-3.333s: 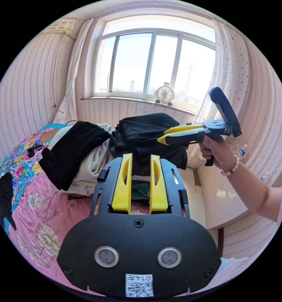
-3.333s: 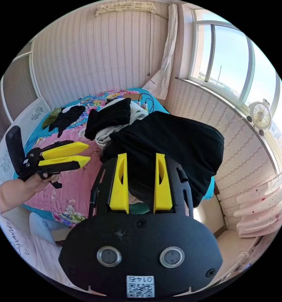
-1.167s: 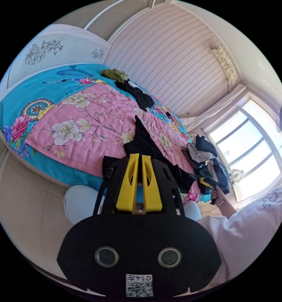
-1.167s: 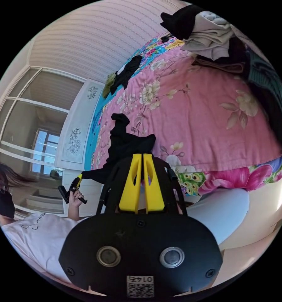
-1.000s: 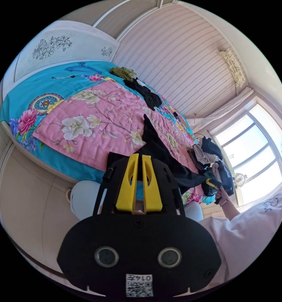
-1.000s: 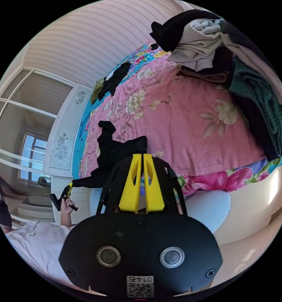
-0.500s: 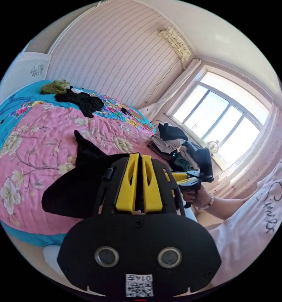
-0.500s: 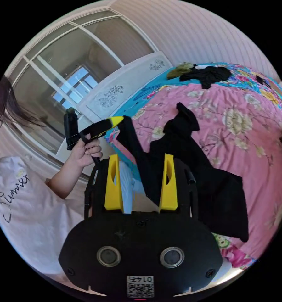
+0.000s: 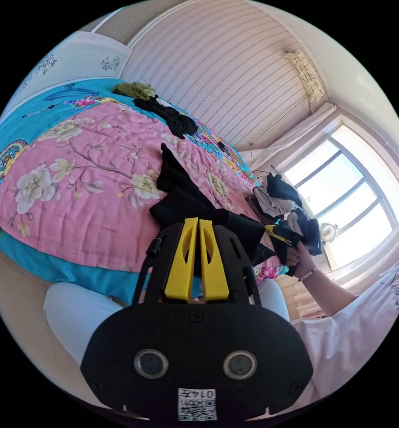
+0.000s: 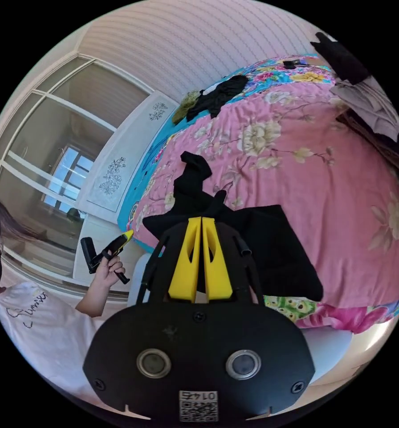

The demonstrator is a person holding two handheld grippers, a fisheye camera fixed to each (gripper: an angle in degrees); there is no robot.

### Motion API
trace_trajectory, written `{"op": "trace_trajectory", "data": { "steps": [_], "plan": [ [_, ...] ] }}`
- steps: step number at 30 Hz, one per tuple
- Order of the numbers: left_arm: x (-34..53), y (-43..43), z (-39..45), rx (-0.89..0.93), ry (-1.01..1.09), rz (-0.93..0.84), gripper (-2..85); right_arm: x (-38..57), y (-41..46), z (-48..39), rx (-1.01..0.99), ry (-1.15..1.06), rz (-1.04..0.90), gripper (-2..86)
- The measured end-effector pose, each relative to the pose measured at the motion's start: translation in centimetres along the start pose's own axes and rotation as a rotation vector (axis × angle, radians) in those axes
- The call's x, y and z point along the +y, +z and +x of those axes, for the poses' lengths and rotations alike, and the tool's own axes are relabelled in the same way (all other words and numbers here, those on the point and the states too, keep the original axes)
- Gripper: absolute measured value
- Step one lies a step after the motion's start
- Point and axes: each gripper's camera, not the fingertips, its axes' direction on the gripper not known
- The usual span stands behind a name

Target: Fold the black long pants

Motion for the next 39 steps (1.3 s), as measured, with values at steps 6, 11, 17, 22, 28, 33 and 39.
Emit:
{"op": "trace_trajectory", "data": {
  "steps": [6, 11, 17, 22, 28, 33, 39],
  "plan": [
    [-1.3, 5.2, -1.3, -0.159, 0.027, -0.130, 6.9, 0.7, -11.0, 4.2, 0.308, 0.195, 0.426, 0.3],
    [-4.7, 11.8, -1.2, -0.209, 0.001, -0.208, 8.3, 0.5, -14.6, 4.9, 0.610, 0.291, 0.466, 3.1],
    [-2.3, 15.3, -2.9, -0.291, 0.022, -0.341, 0.9, -0.3, -8.2, 2.9, 0.580, 0.213, 0.394, 5.0],
    [0.3, 13.2, -4.5, -0.193, -0.051, -0.238, -0.8, -2.2, 7.7, -2.1, 0.234, -0.125, -0.016, 6.4],
    [3.9, 9.4, -4.4, -0.197, -0.087, -0.160, -0.6, -0.7, 24.5, -12.0, 0.196, -0.544, -0.390, 11.9],
    [8.3, 7.2, -6.1, -0.201, -0.204, -0.139, 3.7, -0.3, 32.1, -13.7, 0.345, -0.614, -0.498, 13.2],
    [12.1, 8.3, -6.2, -0.105, -0.231, -0.174, 8.6, -1.5, 29.1, -9.8, 0.182, -0.412, -0.447, 3.0]
  ]
}}
